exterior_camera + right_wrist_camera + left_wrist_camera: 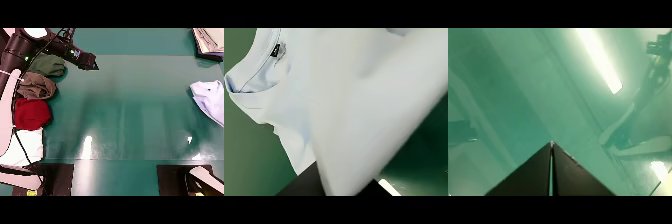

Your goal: Fold the shirts.

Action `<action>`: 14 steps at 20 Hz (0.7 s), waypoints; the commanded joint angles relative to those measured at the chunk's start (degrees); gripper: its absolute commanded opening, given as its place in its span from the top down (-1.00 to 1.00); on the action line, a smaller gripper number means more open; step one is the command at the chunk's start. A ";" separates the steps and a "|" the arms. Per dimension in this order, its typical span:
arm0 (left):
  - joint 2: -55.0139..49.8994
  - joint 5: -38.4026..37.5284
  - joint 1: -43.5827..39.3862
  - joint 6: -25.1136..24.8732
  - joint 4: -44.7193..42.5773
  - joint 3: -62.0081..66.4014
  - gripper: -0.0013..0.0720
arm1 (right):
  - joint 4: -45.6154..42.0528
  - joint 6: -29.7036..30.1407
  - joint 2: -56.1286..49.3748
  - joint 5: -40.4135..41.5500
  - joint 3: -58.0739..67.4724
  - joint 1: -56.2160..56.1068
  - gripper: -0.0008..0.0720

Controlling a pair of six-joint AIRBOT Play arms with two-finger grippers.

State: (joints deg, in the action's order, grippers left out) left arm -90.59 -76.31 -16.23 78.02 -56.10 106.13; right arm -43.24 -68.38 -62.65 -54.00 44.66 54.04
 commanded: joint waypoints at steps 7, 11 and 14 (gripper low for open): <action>0.04 1.22 -0.44 -0.50 -1.40 0.00 0.90 | -29.73 -1.79 -0.24 -8.72 3.17 4.04 -0.84; 0.04 1.44 -0.44 -0.50 -1.38 0.00 0.90 | -37.29 -6.51 -0.22 -17.31 13.14 4.02 -0.83; 0.04 1.36 -0.44 -0.50 -1.38 0.00 0.90 | -29.46 -8.26 -0.22 -20.92 19.15 0.04 -0.78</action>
State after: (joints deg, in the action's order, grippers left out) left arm -90.59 -75.02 -16.64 77.62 -57.39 106.13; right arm -75.05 -74.48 -62.87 -69.63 58.48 56.51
